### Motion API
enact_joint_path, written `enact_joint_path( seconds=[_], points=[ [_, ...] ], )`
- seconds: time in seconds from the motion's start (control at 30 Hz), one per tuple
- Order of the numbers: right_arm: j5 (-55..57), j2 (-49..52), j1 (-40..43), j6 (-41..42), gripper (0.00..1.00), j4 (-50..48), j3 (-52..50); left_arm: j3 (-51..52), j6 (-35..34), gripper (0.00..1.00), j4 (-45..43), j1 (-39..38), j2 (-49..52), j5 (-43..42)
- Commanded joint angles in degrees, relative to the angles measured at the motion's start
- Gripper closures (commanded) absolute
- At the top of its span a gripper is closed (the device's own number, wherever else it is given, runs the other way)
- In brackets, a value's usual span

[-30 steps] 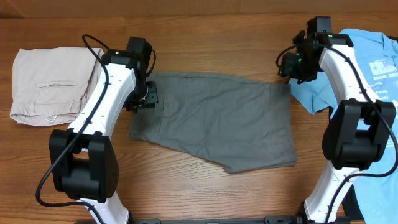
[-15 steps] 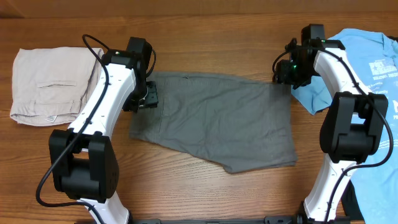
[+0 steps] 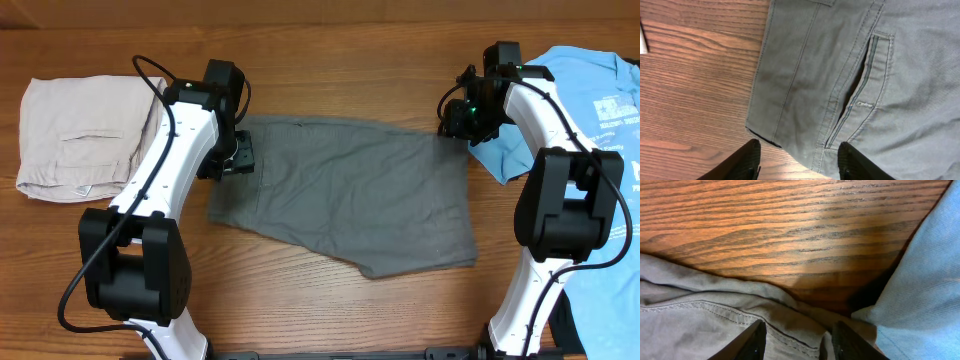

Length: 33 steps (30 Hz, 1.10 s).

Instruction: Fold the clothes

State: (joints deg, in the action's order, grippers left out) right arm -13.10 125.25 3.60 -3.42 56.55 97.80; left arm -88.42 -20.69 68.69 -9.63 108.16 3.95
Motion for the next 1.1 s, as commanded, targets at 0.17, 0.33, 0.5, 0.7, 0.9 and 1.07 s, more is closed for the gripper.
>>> enact_joint_path(
  seconds=[0.17,0.33,0.5,0.7,0.9,1.07],
  points=[
    [-0.55,0.92,-0.33,-1.57,0.5,-0.33,-0.37,0.63,-0.15,0.44,0.02,0.35,0.09,0.96],
    [-0.81,3.17,-0.35,-1.55,0.5,-0.37,-0.37,0.63,-0.15,0.43,0.02,0.35,0.09,0.94],
    [-2.67,3.48,-0.37,-1.55,0.5,-0.59,-0.33,0.63,-0.15,0.42,0.0,0.35,0.09,0.94],
    [-2.67,3.43,-0.37,-1.55,0.58,0.09,0.2,0.63,-0.15,0.41,-0.15,0.37,0.09,0.96],
    [-2.64,3.34,-0.37,-1.55,0.67,3.52,3.69,0.63,-0.15,0.4,-0.52,0.37,0.09,0.96],
    [-2.64,3.32,-0.37,-1.53,0.83,6.69,6.47,0.63,-0.15,0.4,-0.55,0.37,0.09,0.96]
  ],
)
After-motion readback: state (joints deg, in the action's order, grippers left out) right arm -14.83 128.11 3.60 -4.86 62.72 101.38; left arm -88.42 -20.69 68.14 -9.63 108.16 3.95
